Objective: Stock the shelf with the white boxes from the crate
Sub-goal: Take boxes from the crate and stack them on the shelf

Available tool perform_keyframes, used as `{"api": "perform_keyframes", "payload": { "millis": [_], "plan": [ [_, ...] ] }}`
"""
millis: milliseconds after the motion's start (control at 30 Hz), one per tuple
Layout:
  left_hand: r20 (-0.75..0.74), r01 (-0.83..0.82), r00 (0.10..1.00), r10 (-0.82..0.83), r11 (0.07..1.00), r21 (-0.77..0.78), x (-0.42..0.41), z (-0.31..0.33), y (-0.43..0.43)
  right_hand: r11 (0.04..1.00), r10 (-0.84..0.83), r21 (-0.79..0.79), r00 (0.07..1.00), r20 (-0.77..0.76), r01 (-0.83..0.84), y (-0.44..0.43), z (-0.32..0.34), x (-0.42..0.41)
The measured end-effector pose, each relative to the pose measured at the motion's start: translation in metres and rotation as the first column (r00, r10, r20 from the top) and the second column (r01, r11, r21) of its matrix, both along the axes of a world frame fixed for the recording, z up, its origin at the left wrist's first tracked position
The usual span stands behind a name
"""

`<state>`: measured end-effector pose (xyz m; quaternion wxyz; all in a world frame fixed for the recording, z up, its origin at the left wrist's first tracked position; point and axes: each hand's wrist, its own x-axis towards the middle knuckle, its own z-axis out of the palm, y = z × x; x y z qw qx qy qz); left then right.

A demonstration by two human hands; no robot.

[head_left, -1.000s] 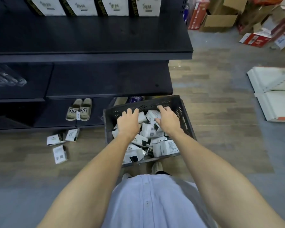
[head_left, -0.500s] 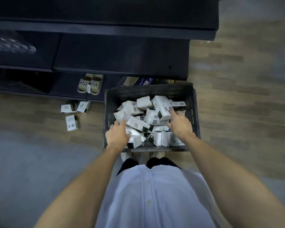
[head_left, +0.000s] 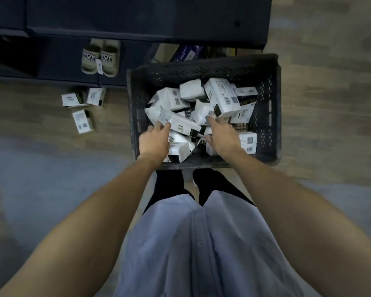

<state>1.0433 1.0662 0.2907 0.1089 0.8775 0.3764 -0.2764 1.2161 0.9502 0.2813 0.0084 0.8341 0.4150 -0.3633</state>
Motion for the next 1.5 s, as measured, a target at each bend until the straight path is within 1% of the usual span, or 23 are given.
{"api": "perform_keyframes", "payload": {
  "millis": [133, 200, 400, 500, 600, 733, 867, 1000, 1133, 1333, 1500],
  "plan": [
    [0.018, 0.119, 0.993, -0.118, 0.991, -0.066, 0.007, -0.036, 0.015, 0.999, -0.008, -0.040, 1.000, 0.011, 0.008, 0.002, -0.027, -0.017],
    [0.039, 0.160, 0.987, -0.157, 0.983, -0.093, 0.015, -0.055, 0.023, 0.998, -0.038, -0.058, 0.999, 0.006, 0.038, 0.001, -0.039, -0.025],
    [0.078, 0.276, 0.960, -0.269, 0.954, -0.118, 0.037, -0.107, 0.053, 0.993, -0.106, -0.047, 0.994, -0.012, 0.105, -0.007, -0.069, -0.041],
    [0.091, 0.327, 0.944, -0.317, 0.935, -0.136, 0.042, -0.120, 0.058, 0.988, -0.144, -0.052, 0.990, -0.010, 0.143, -0.011, -0.075, -0.045],
    [0.115, 0.350, 0.935, -0.336, 0.926, -0.144, 0.043, -0.120, 0.062, 0.982, -0.177, -0.062, 0.984, -0.011, 0.176, -0.012, -0.074, -0.046],
    [0.178, 0.342, 0.934, -0.311, 0.920, -0.189, 0.041, -0.096, 0.074, 0.983, -0.169, -0.072, 0.986, 0.012, 0.170, -0.007, -0.057, -0.039],
    [0.263, 0.249, 0.948, -0.178, 0.930, -0.269, 0.041, -0.050, 0.098, 0.981, -0.187, -0.053, 0.982, -0.007, 0.186, 0.011, -0.026, -0.020],
    [0.331, 0.140, 0.944, -0.013, 0.920, -0.365, 0.049, 0.005, 0.132, 0.984, -0.171, 0.035, 0.977, -0.125, 0.177, 0.037, 0.016, 0.002],
    [0.394, 0.107, 0.916, 0.074, 0.902, -0.419, 0.054, 0.050, 0.158, 0.956, -0.207, 0.178, 0.966, -0.158, 0.234, 0.058, 0.053, 0.016],
    [0.454, 0.190, 0.890, 0.031, 0.881, -0.434, 0.064, 0.099, 0.177, 0.894, -0.243, 0.354, 0.961, -0.132, 0.275, 0.081, 0.100, 0.017],
    [0.504, 0.257, 0.864, -0.013, 0.871, -0.419, 0.062, 0.125, 0.192, 0.889, -0.199, 0.414, 0.979, -0.034, 0.195, 0.091, 0.130, 0.015]
  ]
}}
